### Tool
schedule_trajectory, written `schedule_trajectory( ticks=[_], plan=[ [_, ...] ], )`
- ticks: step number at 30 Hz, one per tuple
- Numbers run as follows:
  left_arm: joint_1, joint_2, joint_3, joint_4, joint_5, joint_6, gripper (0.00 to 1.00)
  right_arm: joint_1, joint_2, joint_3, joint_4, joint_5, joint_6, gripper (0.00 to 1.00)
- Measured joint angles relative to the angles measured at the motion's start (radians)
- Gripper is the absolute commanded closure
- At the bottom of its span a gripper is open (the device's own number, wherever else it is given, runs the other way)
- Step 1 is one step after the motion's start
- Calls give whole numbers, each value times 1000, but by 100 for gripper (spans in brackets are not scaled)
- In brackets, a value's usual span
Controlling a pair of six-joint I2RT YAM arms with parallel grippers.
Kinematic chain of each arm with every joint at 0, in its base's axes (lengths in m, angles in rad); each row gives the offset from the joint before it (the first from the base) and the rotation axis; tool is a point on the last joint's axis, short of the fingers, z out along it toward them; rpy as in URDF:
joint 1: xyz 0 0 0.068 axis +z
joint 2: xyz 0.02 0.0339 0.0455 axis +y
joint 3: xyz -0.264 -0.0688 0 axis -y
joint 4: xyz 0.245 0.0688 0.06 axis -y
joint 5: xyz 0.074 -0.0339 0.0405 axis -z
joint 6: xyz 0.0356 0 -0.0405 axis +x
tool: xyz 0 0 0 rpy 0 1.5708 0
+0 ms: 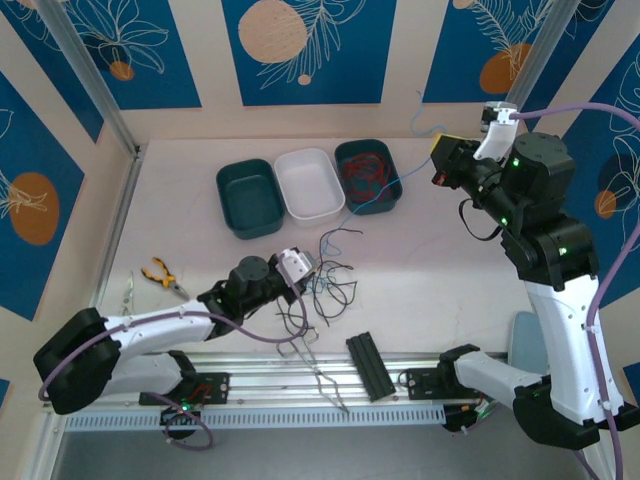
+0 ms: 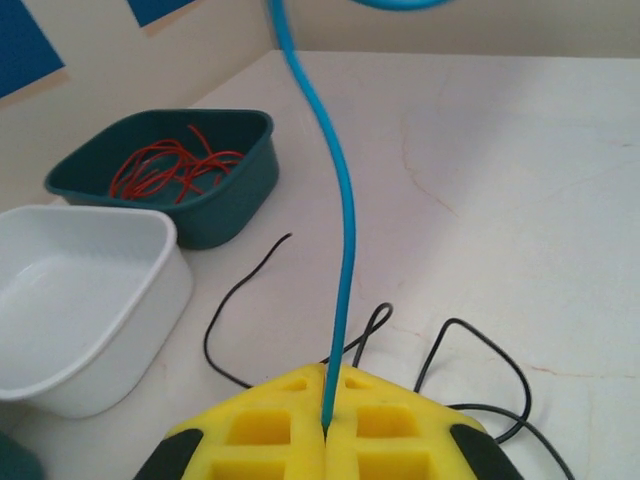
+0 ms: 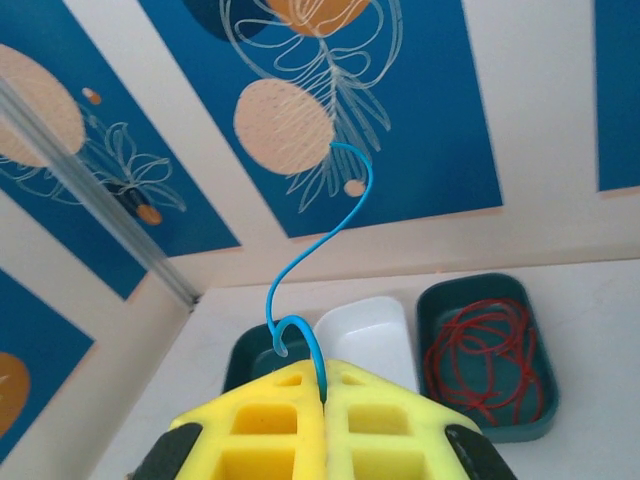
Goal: Untangle the cables
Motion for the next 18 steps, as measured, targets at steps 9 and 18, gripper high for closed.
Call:
schedule_trajectory(
  ticks=[9, 18],
  plan=[
    [0, 61, 82, 66, 103, -6, 100, 0, 38, -45, -4, -99, 60, 100],
    [0, 61, 92, 90, 132, -11, 100, 0, 75, -51, -27, -115, 60, 100]
  ],
)
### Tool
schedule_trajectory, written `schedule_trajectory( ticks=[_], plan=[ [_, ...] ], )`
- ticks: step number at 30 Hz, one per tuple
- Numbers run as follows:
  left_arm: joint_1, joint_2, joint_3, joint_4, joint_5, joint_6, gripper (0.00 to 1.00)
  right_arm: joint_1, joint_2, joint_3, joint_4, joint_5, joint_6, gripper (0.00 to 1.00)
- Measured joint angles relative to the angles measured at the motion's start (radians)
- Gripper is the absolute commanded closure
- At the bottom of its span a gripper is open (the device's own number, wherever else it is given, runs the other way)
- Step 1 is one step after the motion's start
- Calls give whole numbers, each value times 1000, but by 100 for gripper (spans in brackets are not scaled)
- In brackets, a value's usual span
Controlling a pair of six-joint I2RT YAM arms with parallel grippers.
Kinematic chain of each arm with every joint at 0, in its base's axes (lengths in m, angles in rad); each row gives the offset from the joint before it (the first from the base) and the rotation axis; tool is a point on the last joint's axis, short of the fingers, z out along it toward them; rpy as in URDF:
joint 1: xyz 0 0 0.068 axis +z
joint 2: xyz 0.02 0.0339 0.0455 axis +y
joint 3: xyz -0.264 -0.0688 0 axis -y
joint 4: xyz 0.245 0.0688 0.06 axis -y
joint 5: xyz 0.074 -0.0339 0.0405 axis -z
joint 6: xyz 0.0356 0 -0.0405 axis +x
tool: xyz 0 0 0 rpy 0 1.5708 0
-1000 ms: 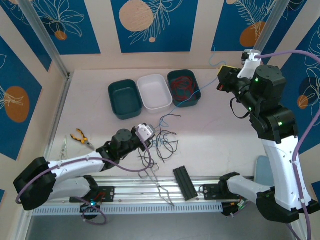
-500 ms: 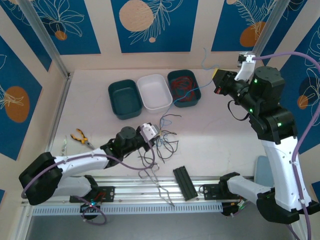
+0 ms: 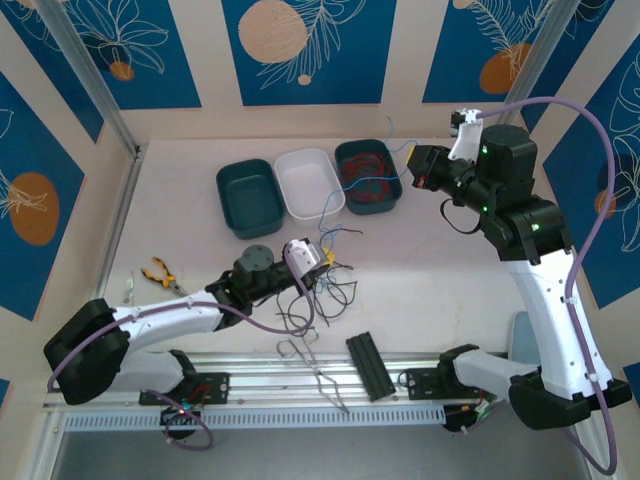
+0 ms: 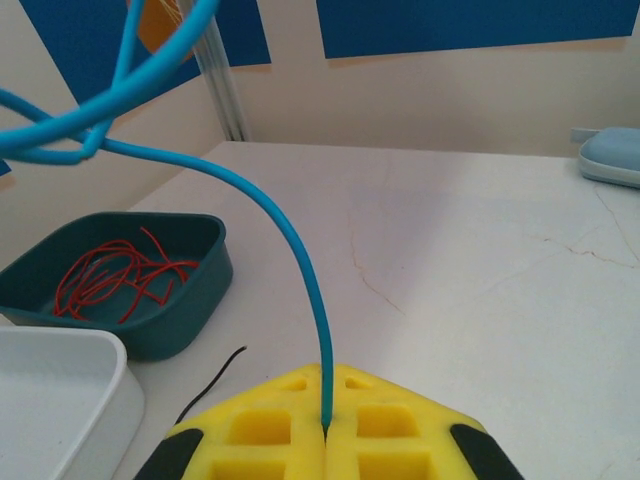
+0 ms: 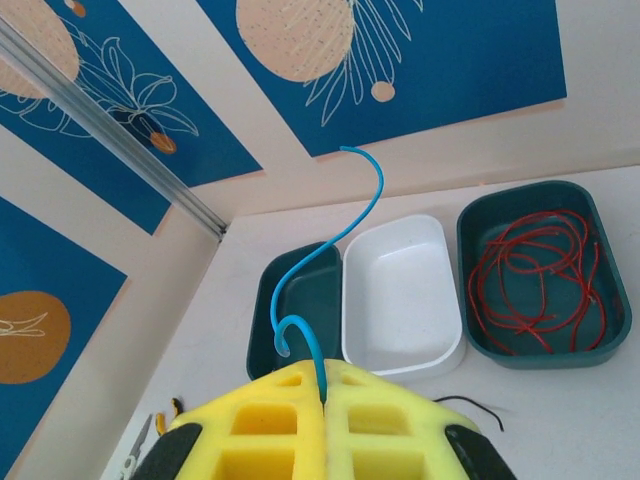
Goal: Untangle the cables
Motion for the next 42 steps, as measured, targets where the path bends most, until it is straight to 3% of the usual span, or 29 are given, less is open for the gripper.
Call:
schedule_trajectory(
  ticks=[1, 2, 4, 5, 7, 8, 13, 20, 25, 28, 32, 38, 42],
  plan=[
    [0, 0, 0, 0, 0, -3, 99, 0, 3, 0, -3, 3, 0, 100],
    [0, -1, 0, 0, 0, -7, 90, 0, 6, 0, -7, 5, 0, 100],
    [0, -9, -2, 0, 0, -17, 82, 0, 7, -3, -13, 12, 0, 100],
    [0, -15, -2, 0, 0, -19, 72, 0, 8, -4, -14, 14, 0, 100],
    [0, -30, -2, 0, -1, -37, 39, 0, 11, -4, -14, 14, 0, 100],
    [0, -37, -2, 0, -2, -45, 30, 0, 11, -4, -15, 14, 0, 100],
    [1, -73, -2, -33, -5, -93, 16, 0, 12, -4, -14, 13, 0, 100],
    [1, -142, 33, -203, -104, -251, 16, 8, 12, -5, -10, 14, 19, 100],
    [3, -77, 151, -272, -161, -426, 0, 53, 2, -38, 28, 61, 46, 100],
    [3, -7, 195, -254, -170, -513, 0, 94, -2, -66, 51, 108, 69, 100],
    [3, 86, 217, -240, -208, -581, 2, 140, -3, -104, 93, 139, 97, 100],
    [12, 185, 298, -233, -264, -596, 20, 182, 2, -115, 134, 142, 120, 100],
    [32, 248, 365, -197, -251, -599, 16, 194, 18, -115, 148, 131, 125, 100]
  ],
)
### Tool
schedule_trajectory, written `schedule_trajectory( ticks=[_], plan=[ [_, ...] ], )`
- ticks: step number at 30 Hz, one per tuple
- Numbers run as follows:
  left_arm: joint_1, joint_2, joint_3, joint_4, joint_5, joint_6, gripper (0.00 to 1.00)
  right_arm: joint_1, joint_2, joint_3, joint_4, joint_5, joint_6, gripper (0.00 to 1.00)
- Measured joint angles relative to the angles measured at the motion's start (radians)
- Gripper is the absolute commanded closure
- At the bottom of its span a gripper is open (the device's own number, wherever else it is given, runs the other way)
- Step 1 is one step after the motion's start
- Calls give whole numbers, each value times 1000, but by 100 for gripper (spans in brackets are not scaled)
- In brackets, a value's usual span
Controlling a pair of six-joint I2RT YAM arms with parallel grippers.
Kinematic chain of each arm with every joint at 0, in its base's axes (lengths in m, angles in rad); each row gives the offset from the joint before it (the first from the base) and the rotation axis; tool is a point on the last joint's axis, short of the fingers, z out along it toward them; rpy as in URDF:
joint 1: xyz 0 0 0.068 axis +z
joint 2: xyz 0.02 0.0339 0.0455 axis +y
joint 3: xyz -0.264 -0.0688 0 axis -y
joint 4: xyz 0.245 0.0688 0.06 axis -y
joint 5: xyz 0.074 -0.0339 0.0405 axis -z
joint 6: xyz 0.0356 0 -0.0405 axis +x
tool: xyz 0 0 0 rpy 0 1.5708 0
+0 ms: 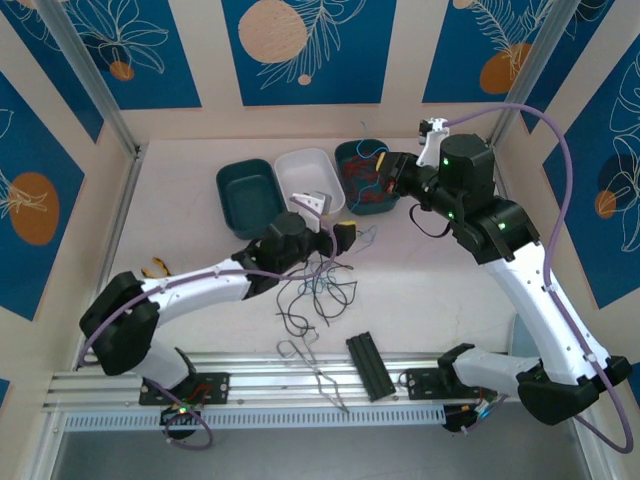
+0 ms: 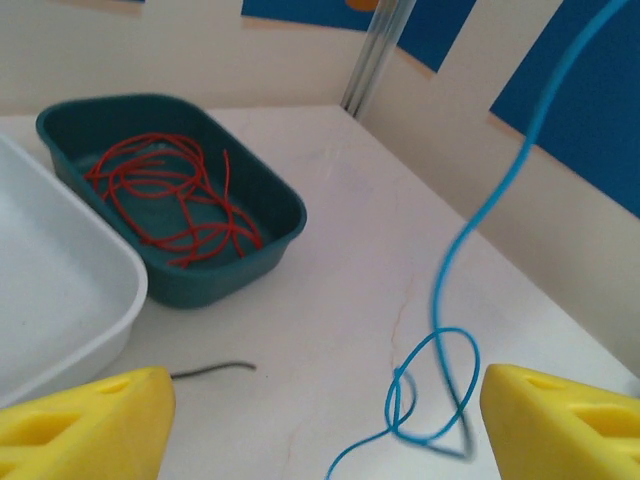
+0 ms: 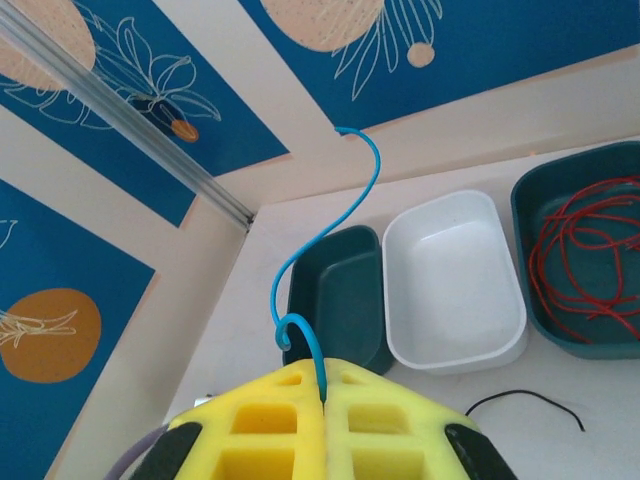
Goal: Untangle the cables
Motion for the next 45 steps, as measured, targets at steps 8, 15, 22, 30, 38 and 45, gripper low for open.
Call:
schedule_trajectory(
  ticks=[8, 15, 22, 30, 38, 45],
  plan=[
    [82, 104, 131, 28, 145, 8, 1, 1, 19, 6, -4, -16, 2, 100],
    [99, 111, 269, -50, 196, 90, 32, 5, 29, 33, -3, -50, 0, 100],
    [113, 110, 275, -82, 217, 108, 100, 3, 47, 39, -15, -72, -13, 66],
    [113, 39, 260, -92, 217, 40, 100, -99, 53, -32, -111, -80, 5, 38],
    [113, -22, 233, -88, 143, -5, 100, -111, -24, -313, -124, -128, 78, 38],
    [113, -22, 205, -97, 42, -4, 100, 2, -50, -338, -107, -118, 149, 35]
  ],
)
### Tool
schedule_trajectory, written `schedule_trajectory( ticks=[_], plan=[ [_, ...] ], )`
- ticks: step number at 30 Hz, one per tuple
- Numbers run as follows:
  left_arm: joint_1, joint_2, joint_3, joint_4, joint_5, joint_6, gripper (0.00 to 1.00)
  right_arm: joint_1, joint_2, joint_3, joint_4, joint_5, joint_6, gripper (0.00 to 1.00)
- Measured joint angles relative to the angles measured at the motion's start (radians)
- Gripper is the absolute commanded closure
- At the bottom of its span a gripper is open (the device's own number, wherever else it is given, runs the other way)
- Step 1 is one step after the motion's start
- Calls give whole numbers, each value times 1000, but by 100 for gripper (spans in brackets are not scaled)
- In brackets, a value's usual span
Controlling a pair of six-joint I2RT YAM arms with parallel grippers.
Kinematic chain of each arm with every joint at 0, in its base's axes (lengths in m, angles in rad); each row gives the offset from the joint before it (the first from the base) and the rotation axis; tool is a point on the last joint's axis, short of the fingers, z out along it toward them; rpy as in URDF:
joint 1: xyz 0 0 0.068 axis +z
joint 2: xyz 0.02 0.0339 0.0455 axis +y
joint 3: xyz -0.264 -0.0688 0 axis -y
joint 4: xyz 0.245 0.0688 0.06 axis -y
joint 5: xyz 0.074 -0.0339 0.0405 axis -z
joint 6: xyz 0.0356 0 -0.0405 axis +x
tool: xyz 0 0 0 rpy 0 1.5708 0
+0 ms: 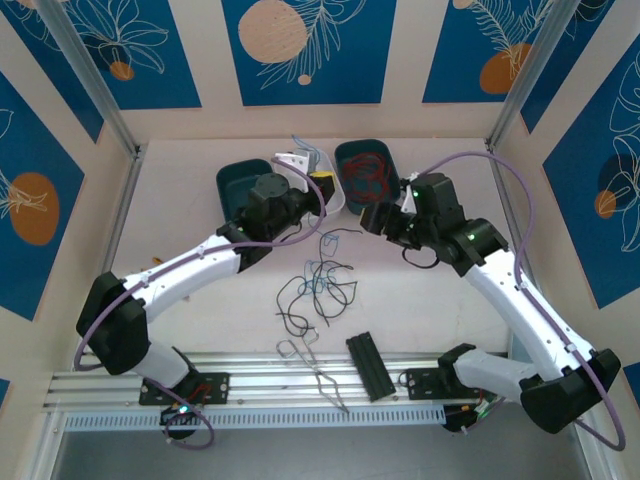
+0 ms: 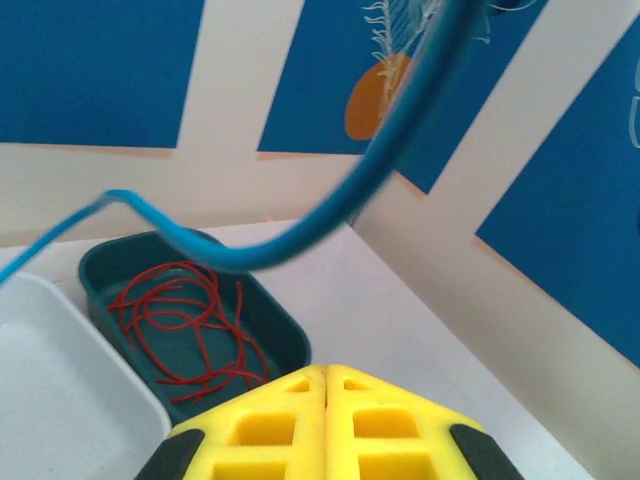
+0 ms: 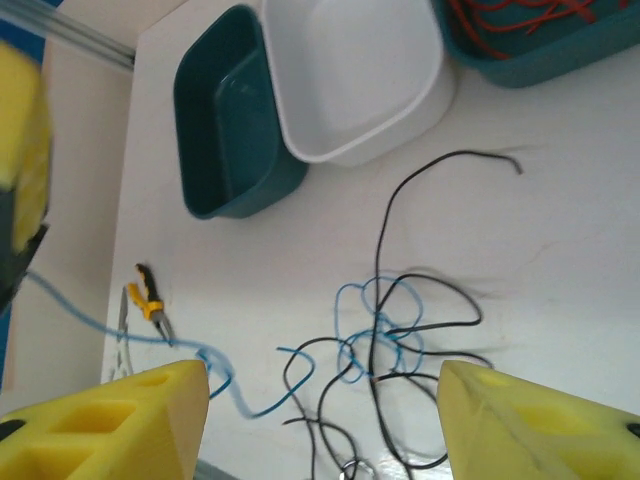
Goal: Untangle the cables
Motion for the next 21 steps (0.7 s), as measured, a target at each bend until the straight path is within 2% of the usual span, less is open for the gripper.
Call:
schedule_trajectory(
  ticks=[5, 9, 21],
  plan=[
    [0, 0, -3, 0, -62, 1, 100, 100, 66, 31, -6, 36, 45, 30],
    [0, 0, -10, 9, -96, 3, 100, 137, 161, 81, -8, 54, 68, 27],
    [0, 0, -41, 40, -183, 8, 100, 198, 314, 155, -5, 85, 94, 32]
  ],
)
